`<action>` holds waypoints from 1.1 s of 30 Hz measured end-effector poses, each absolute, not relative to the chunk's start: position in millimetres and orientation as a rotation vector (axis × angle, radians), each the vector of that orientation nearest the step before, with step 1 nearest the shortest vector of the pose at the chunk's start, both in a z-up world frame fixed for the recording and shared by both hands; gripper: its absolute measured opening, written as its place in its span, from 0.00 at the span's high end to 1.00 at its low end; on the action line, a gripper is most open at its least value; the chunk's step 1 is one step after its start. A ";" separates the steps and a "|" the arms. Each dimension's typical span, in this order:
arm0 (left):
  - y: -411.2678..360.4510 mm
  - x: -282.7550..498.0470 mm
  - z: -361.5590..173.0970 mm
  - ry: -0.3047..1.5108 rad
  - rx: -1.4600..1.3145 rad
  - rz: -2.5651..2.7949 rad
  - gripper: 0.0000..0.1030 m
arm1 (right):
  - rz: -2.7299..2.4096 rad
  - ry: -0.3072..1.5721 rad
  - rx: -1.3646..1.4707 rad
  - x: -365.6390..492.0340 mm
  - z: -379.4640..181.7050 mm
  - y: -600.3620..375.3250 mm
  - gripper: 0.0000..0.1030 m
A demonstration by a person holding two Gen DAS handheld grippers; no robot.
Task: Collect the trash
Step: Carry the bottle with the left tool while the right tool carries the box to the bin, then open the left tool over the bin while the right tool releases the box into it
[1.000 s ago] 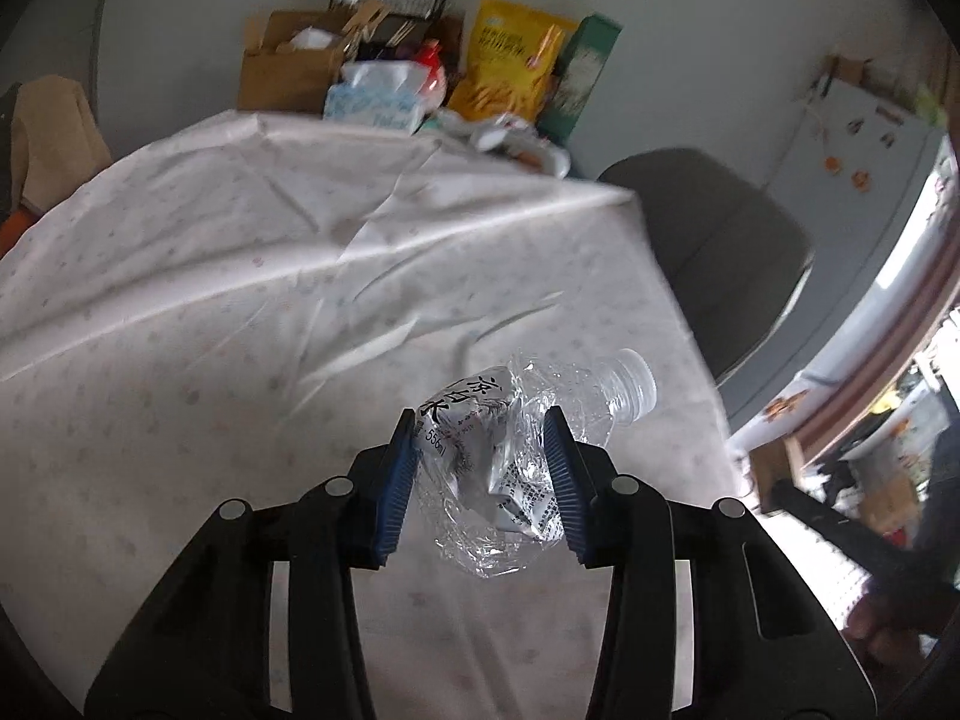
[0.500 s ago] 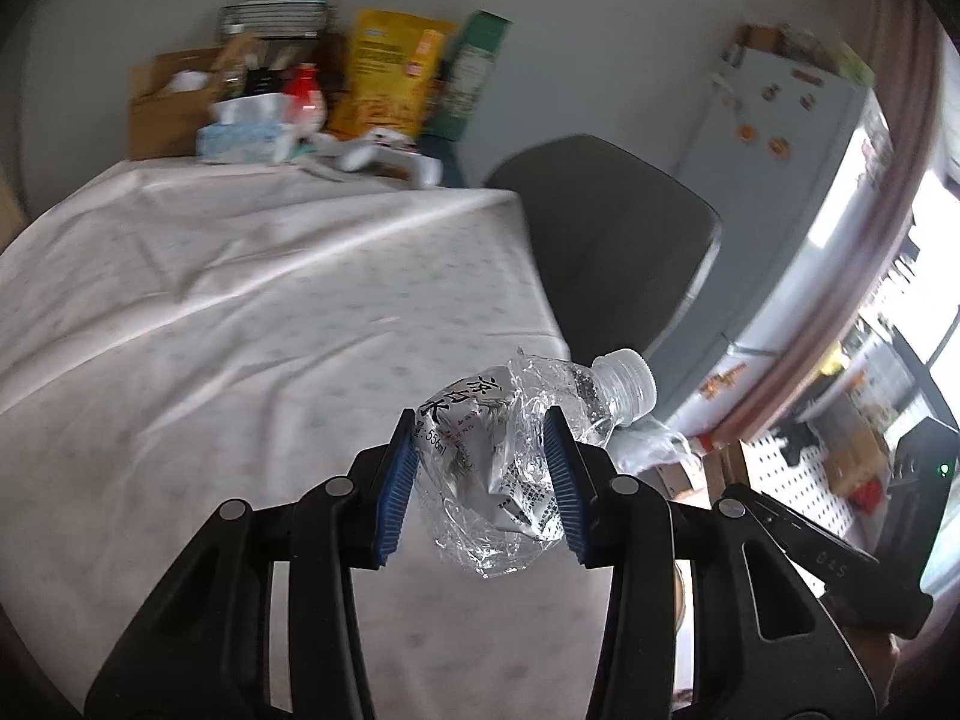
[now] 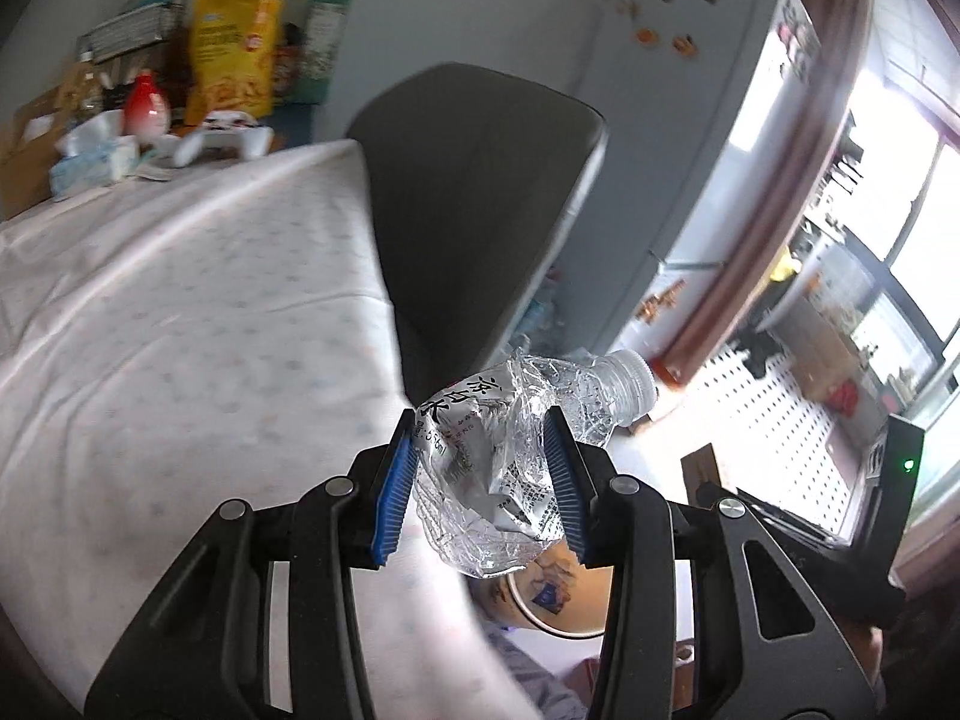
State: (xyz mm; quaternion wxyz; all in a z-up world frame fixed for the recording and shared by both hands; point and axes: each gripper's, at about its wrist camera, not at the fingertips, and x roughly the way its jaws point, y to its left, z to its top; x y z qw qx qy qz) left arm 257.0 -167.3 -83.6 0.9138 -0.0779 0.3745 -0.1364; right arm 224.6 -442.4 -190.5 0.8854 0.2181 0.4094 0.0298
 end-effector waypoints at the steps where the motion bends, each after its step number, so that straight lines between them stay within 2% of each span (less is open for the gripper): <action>1: -172.3 258.6 -84.9 0.776 -0.156 -0.288 0.59 | 0.053 0.854 0.458 223.8 -194.1 -447.1 0.72; 9: -217.5 270.2 -98.2 0.822 -0.105 -0.344 0.59 | -0.036 0.887 0.507 222.9 -225.0 -487.5 0.69; 12: -229.8 272.3 -102.5 0.835 -0.090 -0.365 0.59 | -0.055 0.876 0.527 218.5 -228.5 -498.7 0.52; 14: -236.4 273.9 -106.8 0.846 -0.082 -0.376 0.59 | -0.073 0.864 0.529 214.0 -229.8 -506.6 0.48; 31: -339.8 284.0 -146.5 0.970 0.020 -0.548 0.57 | -0.243 0.803 0.625 170.5 -240.4 -594.7 0.44; 32: -342.9 284.4 -147.9 0.974 0.014 -0.559 0.40 | -0.251 0.802 0.628 168.4 -241.2 -598.2 0.44; 33: -345.3 285.2 -147.9 0.972 -0.003 -0.566 0.17 | -0.259 0.802 0.632 165.9 -242.6 -601.9 0.43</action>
